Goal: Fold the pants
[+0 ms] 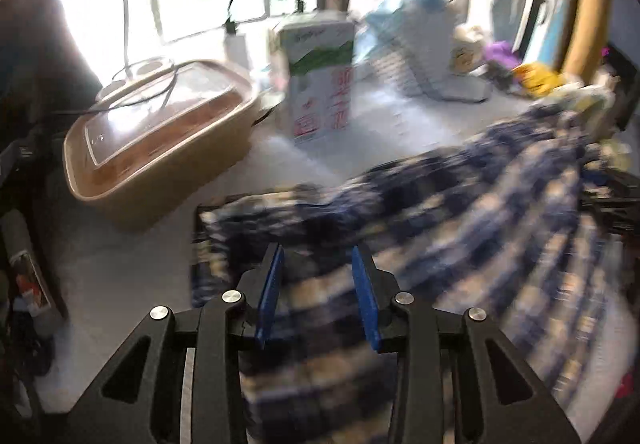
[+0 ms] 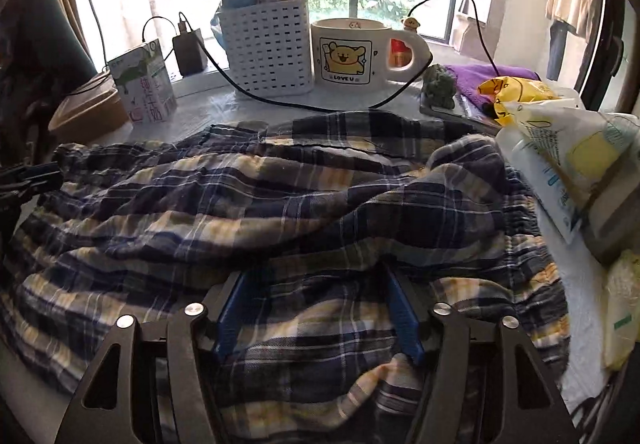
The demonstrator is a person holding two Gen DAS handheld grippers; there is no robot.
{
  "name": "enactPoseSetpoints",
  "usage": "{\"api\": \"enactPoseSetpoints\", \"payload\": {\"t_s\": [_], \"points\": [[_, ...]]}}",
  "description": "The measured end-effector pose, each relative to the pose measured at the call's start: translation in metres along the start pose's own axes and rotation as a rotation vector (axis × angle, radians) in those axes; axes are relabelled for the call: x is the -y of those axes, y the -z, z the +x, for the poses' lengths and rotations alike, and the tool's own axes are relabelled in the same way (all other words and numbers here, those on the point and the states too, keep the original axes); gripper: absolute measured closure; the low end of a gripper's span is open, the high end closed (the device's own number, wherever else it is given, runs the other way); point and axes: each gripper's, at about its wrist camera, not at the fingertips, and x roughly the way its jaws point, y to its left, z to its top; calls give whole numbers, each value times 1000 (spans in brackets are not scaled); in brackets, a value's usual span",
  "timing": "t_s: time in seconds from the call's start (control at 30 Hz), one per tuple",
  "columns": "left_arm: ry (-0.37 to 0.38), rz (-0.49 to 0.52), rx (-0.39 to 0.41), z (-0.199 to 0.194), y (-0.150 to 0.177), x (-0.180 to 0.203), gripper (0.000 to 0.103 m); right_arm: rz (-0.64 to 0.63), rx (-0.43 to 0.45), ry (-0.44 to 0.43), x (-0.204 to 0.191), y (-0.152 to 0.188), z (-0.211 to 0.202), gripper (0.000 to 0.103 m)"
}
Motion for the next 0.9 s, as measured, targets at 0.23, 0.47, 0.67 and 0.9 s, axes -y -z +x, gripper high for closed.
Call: {"api": "enactPoseSetpoints", "payload": {"t_s": [0.23, 0.47, 0.67, 0.9], "points": [[-58, 40, 0, 6, -4, -12, 68, -2, 48, -16, 5, -7, -17, 35], [-59, 50, -20, 15, -7, -24, 27, 34, 114, 9, 19, -15, -40, 35], [-12, 2, -2, 15, -2, -28, 89, 45, 96, 5, 21, -11, -32, 35], [-49, -18, 89, -2, -11, -26, 100, 61, 88, -11, 25, -5, -27, 35]]}}
